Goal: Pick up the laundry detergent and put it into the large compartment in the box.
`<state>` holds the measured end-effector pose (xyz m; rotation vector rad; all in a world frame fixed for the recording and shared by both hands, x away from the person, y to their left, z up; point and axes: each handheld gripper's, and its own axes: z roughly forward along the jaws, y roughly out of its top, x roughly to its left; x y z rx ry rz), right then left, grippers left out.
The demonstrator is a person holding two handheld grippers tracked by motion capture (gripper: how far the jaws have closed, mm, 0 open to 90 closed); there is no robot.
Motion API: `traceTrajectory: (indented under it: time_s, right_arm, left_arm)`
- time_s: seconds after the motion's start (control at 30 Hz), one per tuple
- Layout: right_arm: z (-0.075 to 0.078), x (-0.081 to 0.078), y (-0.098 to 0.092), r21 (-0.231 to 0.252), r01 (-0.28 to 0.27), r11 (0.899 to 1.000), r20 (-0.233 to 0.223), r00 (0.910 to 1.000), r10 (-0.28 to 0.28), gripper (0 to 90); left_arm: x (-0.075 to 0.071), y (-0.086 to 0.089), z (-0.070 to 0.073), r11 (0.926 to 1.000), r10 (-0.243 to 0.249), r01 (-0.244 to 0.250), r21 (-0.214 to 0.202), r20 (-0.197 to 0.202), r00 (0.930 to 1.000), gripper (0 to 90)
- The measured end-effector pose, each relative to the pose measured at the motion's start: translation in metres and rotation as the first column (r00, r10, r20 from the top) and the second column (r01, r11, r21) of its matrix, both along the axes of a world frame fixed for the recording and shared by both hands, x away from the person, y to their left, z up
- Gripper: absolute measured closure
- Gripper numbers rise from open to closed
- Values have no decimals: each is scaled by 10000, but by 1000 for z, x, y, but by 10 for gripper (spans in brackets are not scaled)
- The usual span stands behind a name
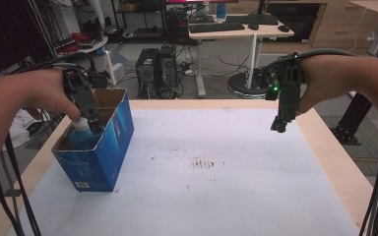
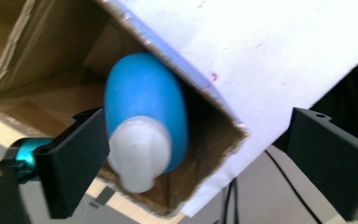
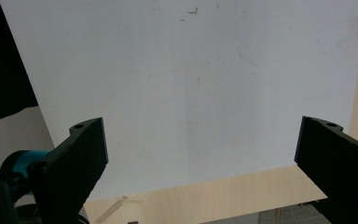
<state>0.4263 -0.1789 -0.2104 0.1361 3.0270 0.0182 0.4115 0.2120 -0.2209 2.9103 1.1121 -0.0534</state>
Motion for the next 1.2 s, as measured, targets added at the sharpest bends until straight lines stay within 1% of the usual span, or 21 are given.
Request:
traceTrajectory:
  time_s: [0.13, 0.2, 0.3, 0.33, 0.5, 0.53, 0.6, 0.67, 0.73, 0.8, 0.83, 0.93, 1.03, 1.1, 1.17, 1.2]
  right_arm:
    - [0, 0, 0, 5, -29, 10000, 11, 10000, 29, 14]
    - [0, 0, -1, 31, -10, 10000, 27, 10000, 10, 15]
    - [0, -1, -2, 22, 27, 10000, 23, 10000, -27, 15]
    - [0, -1, -4, 48, 47, 10000, 16, 10000, -47, 15]
    - [0, -2, -6, 28, 77, 10000, -1, 10000, -77, 15]
    - [-1, -3, -7, 12, 117, 9999, 0, 9999, -117, 14]
    - [-1, -3, -8, 60, 56, 10000, 1, 10000, -56, 14]
    - [-1, -4, -8, 51, 117, 9999, -6, 9999, -117, 14]
    - [0, -5, -8, 60, 122, 9999, 18, 9999, -122, 14]
    - [0, -5, -8, 96, 54, 9999, 29, 10000, -54, 15]
    - [1, -6, -8, 86, 139, 9999, 21, 9999, -139, 15]
    - [1, -7, -7, 78, 125, 9999, 42, 9999, -126, 15]
    - [0, -9, -5, 27, 90, 10000, 21, 10000, -90, 14]
    - [-2, -10, -3, 46, 67, 10000, 12, 10000, -67, 14]
    - [-3, -12, -1, 48, -8, 10000, -28, 10000, 8, 14]
    - [-3, -13, 0, 54, -74, 10000, -38, 10000, 74, 15]
  left_arm:
    - [-2, -8, 3, 9995, -271, 270, 136, 43, 9996, 47]
    - [-3, -11, 5, 9993, -314, 312, 189, 100, 9995, 23]
    - [-3, -12, 5, 9992, -344, 342, 184, 104, 9994, 22]
    - [-4, -18, 8, 9983, -541, 536, 246, 180, 9984, 16]
    - [-6, -26, 11, 9963, -770, 762, 387, 209, 9968, 17]
    - [-7, -31, 11, 9949, -908, 898, 459, 190, 9957, 17]
    - [-8, -37, 13, 9929, -1120, 1109, 441, 244, 9934, 17]
    - [-10, -44, 13, 9897, -1388, 1378, 386, 226, 9901, 16]
    - [-12, -52, 14, 9849, -1698, 1688, 394, 223, 9852, 16]
    - [-15, -60, 15, 9808, -1933, 1927, 315, 189, 9810, 17]
    - [-15, -64, 15, 9751, -2198, 2194, 309, 110, 9755, 16]
    - [-19, -76, 16, 9635, -2670, 2665, 270, 161, 9636, 17]
    - [-21, -87, 13, 9480, -3177, 3171, 282, 181, 9480, 17]
    - [-22, -93, 9, 9357, -3511, 3506, 393, 72, 9363, 17]
    - [-23, -99, 4, 9284, -3704, 3705, 300, -80, 9288, 17]
    - [-23, -102, 2, 9228, -3842, 3844, 239, -144, 9231, 17]
